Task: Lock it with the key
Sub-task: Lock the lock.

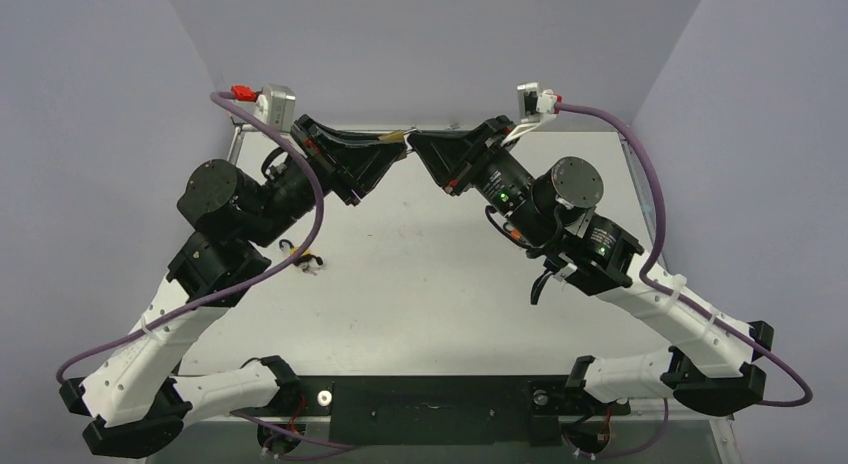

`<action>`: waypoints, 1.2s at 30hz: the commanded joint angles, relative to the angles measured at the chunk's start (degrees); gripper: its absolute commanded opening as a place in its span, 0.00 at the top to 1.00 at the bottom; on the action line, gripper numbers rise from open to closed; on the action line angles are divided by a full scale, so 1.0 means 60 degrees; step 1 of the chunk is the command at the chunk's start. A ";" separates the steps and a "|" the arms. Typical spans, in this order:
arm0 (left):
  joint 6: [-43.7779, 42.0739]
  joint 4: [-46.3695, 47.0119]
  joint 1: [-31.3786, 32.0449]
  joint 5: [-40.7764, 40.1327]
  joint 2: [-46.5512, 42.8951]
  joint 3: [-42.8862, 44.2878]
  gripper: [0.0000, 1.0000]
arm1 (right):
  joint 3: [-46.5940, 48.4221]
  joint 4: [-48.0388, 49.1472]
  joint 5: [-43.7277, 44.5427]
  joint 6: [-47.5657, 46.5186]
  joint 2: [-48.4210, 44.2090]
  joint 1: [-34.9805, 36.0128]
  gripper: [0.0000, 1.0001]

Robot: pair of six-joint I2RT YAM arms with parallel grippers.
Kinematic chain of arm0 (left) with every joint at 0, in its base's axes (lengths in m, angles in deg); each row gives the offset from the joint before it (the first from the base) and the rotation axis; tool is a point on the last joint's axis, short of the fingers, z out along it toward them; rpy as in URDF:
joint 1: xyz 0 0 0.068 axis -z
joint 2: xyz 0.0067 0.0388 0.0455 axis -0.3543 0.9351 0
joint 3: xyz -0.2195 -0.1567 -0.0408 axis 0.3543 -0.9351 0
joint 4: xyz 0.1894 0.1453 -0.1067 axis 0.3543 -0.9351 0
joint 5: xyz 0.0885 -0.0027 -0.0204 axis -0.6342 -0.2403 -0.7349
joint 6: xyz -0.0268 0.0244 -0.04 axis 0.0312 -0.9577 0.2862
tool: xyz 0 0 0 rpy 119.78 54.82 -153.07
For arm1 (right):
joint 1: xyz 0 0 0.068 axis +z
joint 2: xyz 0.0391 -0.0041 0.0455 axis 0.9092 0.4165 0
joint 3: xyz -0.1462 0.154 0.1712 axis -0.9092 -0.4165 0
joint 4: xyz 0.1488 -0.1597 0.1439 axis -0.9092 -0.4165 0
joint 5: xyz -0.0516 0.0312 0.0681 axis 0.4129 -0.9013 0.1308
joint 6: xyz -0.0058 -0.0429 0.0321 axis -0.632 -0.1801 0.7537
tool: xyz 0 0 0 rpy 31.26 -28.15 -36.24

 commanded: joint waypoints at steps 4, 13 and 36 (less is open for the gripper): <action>-0.0499 -0.1936 0.0388 0.1082 0.2045 0.0125 1.00 | 0.1230 0.0183 -0.3964 0.0782 0.1276 0.1669 1.00; -0.0690 -0.2599 -0.0026 0.1457 0.2848 0.1274 1.00 | 0.2304 -0.1469 -0.3417 0.0522 0.2139 0.2005 1.00; -0.0090 -0.2252 -0.0684 0.2914 0.3868 0.1475 1.00 | 0.5562 -0.4634 -0.3045 -0.1272 0.4242 0.3018 1.00</action>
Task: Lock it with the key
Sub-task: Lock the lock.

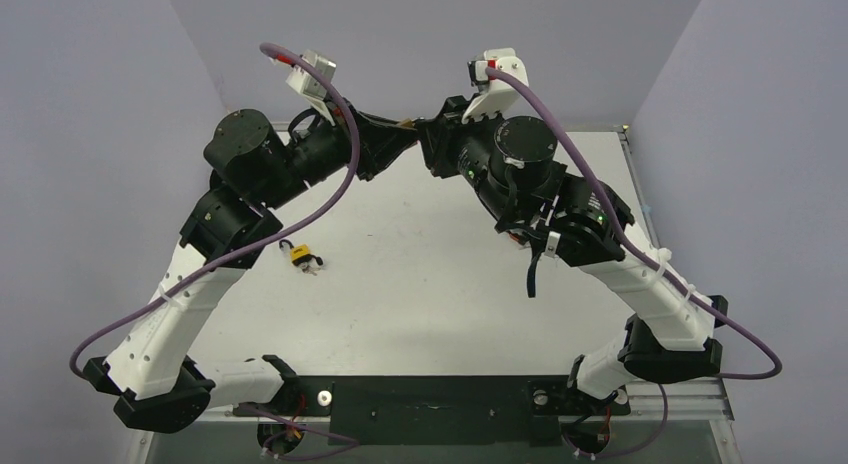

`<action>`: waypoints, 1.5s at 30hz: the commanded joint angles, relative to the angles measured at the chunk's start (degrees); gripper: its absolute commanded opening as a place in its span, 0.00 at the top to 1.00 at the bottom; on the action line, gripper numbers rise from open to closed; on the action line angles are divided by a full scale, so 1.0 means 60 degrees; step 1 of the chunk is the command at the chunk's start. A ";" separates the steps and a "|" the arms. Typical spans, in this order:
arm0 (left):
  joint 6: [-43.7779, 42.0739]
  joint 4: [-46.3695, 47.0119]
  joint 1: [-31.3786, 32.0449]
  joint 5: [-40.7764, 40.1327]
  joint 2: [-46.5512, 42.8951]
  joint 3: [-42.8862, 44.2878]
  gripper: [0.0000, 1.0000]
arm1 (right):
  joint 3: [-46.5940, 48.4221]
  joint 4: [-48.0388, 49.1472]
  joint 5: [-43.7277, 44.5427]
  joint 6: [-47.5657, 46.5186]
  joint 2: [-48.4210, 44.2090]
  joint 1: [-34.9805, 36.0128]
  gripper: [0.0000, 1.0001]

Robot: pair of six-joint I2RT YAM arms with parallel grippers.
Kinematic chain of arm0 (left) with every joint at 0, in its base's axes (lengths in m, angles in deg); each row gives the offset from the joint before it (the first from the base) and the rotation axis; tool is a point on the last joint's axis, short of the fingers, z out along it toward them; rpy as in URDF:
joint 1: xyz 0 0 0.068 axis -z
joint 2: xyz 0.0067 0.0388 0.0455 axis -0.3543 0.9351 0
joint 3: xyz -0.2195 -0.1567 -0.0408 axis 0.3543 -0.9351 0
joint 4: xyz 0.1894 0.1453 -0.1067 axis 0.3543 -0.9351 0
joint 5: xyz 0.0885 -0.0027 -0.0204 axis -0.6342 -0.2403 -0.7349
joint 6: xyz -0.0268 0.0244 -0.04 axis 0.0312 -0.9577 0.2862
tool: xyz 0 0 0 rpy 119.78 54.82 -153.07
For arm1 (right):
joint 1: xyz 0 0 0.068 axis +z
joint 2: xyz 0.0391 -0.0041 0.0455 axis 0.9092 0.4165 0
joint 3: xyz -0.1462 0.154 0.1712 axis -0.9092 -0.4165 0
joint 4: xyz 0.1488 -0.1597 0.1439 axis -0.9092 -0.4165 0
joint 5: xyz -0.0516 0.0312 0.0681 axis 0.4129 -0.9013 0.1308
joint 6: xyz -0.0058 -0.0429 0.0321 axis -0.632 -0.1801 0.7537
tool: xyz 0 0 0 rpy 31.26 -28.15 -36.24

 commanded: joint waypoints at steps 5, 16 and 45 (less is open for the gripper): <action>0.0654 0.0065 0.0082 0.1914 0.2235 -0.0946 1.00 | 0.0300 0.0714 -0.6390 0.0725 0.1538 0.2315 1.00; 0.0349 -0.0197 -0.0374 0.2228 0.1366 -0.1633 1.00 | -0.2714 0.1807 -0.5714 0.1331 -0.0556 0.0435 1.00; -0.0361 0.0996 -0.1271 0.4201 -0.0383 -0.3134 0.50 | -0.4602 0.1888 -0.5003 0.0394 -0.2930 -0.0669 1.00</action>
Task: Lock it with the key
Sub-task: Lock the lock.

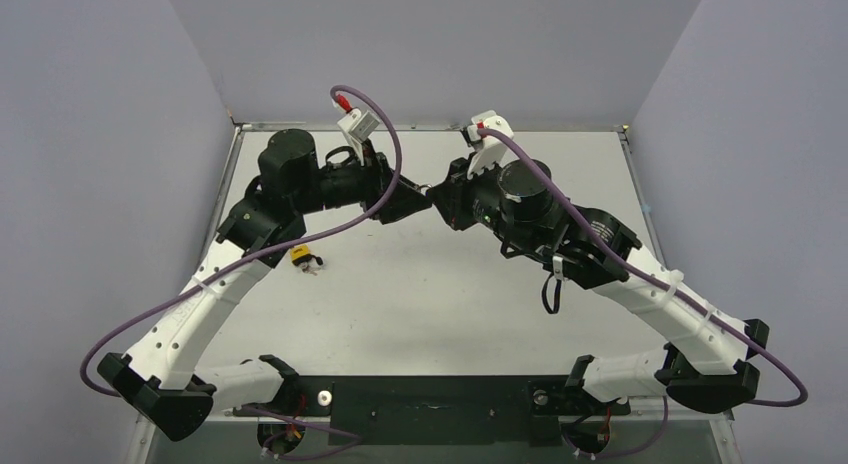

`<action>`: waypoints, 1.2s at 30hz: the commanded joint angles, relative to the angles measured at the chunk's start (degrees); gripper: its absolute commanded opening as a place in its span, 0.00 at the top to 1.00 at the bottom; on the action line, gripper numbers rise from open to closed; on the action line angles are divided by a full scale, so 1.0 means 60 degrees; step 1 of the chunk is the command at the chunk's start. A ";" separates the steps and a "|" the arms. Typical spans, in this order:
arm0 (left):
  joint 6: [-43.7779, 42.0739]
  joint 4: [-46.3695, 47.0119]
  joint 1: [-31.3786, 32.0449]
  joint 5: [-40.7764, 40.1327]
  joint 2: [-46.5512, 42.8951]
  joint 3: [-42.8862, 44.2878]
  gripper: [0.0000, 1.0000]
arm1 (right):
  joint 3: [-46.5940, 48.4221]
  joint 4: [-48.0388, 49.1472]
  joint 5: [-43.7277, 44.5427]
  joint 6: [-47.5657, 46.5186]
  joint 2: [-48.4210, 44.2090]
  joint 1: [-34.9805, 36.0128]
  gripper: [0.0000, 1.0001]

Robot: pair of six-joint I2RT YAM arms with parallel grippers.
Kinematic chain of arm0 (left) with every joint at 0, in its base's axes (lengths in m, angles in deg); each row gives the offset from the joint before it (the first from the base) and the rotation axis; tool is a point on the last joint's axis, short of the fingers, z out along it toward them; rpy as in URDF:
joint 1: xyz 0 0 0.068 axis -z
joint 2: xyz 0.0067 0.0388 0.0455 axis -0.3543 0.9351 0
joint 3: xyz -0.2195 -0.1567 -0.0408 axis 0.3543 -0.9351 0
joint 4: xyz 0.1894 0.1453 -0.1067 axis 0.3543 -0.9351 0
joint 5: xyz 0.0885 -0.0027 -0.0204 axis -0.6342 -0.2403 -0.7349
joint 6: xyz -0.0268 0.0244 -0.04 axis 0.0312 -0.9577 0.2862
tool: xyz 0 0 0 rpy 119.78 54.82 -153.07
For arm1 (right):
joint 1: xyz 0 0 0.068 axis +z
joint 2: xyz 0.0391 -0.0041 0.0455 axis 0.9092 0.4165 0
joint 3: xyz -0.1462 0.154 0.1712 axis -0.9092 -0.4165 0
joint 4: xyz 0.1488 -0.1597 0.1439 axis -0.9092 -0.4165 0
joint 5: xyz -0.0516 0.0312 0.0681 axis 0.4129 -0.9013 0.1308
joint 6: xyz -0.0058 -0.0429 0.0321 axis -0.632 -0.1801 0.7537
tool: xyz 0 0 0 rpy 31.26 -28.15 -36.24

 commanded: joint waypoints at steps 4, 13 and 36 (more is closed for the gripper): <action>-0.0466 0.1596 -0.0770 0.2251 -0.0158 -0.0148 0.50 | 0.0101 0.1683 -0.2933 -0.0314 -0.1013 0.0280 1.00; -0.0253 0.2395 -0.1192 0.4407 -0.0344 0.0033 0.50 | -0.0106 0.1299 -0.3791 -0.0844 -0.1971 0.0259 1.00; 0.3516 0.7852 -0.1037 0.6654 -0.0213 -0.1006 0.51 | 0.0741 0.0970 -0.4273 -0.0709 -0.1918 0.0257 1.00</action>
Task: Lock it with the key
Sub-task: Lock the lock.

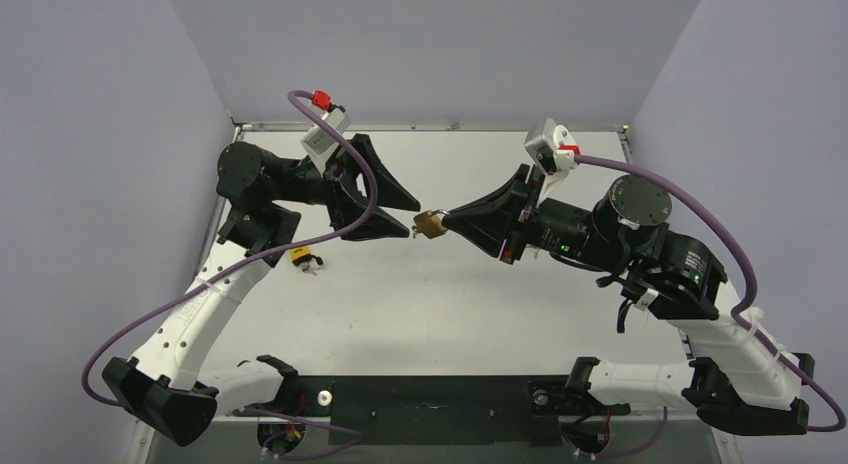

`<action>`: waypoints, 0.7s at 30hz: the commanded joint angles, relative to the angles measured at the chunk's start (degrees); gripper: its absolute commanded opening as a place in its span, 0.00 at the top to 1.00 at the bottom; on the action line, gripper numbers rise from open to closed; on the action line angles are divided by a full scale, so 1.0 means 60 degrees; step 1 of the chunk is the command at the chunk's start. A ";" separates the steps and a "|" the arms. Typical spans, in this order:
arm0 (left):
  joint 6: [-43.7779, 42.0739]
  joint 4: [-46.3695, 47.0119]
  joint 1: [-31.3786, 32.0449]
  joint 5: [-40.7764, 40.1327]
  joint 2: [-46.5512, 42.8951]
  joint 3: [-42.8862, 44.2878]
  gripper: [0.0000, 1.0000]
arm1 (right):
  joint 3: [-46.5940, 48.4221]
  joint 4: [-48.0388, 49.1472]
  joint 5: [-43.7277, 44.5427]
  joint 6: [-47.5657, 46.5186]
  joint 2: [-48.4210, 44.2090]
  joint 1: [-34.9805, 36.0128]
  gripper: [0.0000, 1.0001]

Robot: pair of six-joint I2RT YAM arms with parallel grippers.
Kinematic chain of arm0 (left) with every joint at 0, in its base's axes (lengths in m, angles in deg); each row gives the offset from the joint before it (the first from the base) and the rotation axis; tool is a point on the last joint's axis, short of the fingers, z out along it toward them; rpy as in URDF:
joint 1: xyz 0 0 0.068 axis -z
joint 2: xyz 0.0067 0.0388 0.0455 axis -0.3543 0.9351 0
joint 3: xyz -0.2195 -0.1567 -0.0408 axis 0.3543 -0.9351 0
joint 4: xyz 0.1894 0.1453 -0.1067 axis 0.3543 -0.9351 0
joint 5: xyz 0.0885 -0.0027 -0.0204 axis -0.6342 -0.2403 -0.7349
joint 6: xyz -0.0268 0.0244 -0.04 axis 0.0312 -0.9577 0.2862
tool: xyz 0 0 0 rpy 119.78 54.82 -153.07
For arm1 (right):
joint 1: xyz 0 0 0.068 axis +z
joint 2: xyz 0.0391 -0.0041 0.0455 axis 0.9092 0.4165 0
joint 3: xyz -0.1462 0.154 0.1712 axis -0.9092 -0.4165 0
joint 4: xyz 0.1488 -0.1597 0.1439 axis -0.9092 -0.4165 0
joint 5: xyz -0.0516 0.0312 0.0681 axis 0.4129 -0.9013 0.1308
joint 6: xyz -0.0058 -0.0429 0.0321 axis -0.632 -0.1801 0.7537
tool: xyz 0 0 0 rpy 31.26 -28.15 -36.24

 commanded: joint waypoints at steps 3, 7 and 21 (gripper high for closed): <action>0.0110 0.0415 0.0074 0.0201 0.0155 0.0079 0.51 | 0.0523 0.0582 -0.0160 0.0051 0.0047 0.0036 1.00; 0.0049 0.0347 0.0303 0.0144 0.0226 0.0140 0.54 | 0.0565 0.0573 -0.0027 0.0052 0.0092 0.0039 1.00; -0.0233 -0.0102 0.0517 0.0122 0.0224 0.0008 0.76 | 0.0548 0.0577 0.0533 -0.0031 0.0066 0.0036 1.00</action>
